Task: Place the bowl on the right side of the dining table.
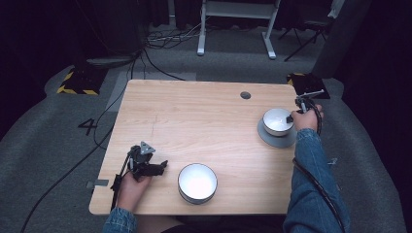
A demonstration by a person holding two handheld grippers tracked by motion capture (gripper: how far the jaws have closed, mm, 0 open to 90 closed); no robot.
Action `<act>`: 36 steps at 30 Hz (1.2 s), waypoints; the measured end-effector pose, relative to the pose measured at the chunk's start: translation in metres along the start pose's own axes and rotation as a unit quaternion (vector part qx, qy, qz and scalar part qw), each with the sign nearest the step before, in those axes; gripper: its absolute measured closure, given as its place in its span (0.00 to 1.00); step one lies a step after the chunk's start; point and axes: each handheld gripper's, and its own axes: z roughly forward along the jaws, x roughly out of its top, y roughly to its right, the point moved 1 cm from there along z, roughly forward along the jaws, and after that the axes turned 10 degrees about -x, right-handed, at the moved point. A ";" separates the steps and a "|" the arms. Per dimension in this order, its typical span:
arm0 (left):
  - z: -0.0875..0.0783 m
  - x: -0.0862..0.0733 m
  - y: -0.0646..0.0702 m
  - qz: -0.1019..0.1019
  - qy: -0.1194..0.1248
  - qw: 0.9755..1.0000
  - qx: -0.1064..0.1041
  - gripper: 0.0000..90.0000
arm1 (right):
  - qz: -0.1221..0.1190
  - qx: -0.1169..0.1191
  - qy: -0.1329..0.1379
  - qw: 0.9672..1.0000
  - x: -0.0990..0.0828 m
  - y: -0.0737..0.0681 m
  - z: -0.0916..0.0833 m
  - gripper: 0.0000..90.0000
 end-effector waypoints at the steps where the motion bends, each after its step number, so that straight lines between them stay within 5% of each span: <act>1: 0.000 0.000 0.000 -0.001 0.000 1.000 -0.001 0.18 | -0.001 -0.001 -0.001 1.000 0.000 0.000 0.000 0.92; 9: 0.000 0.000 0.000 0.000 0.000 1.000 0.000 0.18 | 0.012 -0.007 0.002 1.000 -0.002 0.009 -0.005 0.88; 21: 0.000 0.000 0.000 0.000 0.000 1.000 0.000 0.18 | 0.002 -0.024 0.025 0.999 0.004 0.008 -0.022 0.64; 26: 0.000 0.000 0.000 0.000 0.000 1.000 0.000 0.18 | -0.018 -0.026 0.049 0.998 0.008 0.003 -0.037 0.55; 36: 0.000 0.000 0.000 0.000 0.000 1.000 0.000 0.18 | -0.072 0.010 0.094 0.993 0.014 -0.021 -0.074 0.47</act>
